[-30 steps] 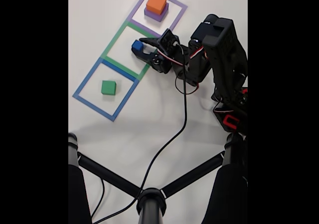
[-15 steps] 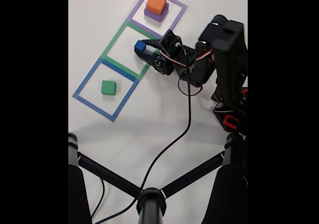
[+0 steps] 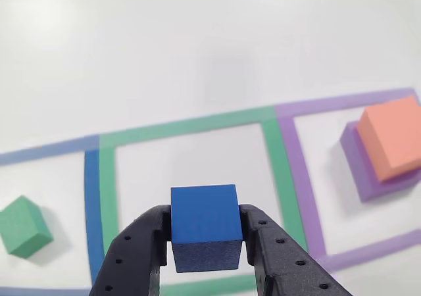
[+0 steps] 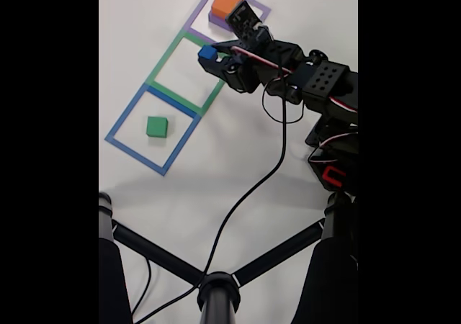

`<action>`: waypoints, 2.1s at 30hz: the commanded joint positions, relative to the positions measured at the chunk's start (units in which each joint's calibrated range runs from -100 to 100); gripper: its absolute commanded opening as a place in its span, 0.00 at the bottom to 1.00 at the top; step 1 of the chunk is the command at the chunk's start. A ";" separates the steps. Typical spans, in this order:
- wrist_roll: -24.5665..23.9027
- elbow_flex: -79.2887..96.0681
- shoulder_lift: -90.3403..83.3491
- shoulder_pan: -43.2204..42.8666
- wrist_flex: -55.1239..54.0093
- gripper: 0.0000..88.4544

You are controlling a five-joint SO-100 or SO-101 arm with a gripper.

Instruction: Tower of hanoi

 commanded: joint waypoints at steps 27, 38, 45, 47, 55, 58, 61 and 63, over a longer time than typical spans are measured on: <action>-2.78 -47.19 -13.37 -20.96 64.89 0.02; 13.40 -17.57 -13.61 -22.10 30.49 0.02; 13.40 1.88 -6.32 -22.64 -1.32 0.02; 13.40 4.06 -1.27 -22.79 -9.98 0.02; 13.40 6.61 22.12 -24.62 -41.79 0.03; 13.40 6.06 30.38 -24.70 -51.02 0.03; 13.40 3.88 37.51 -24.16 -56.36 0.03; 13.40 1.97 41.76 -23.63 -59.11 0.03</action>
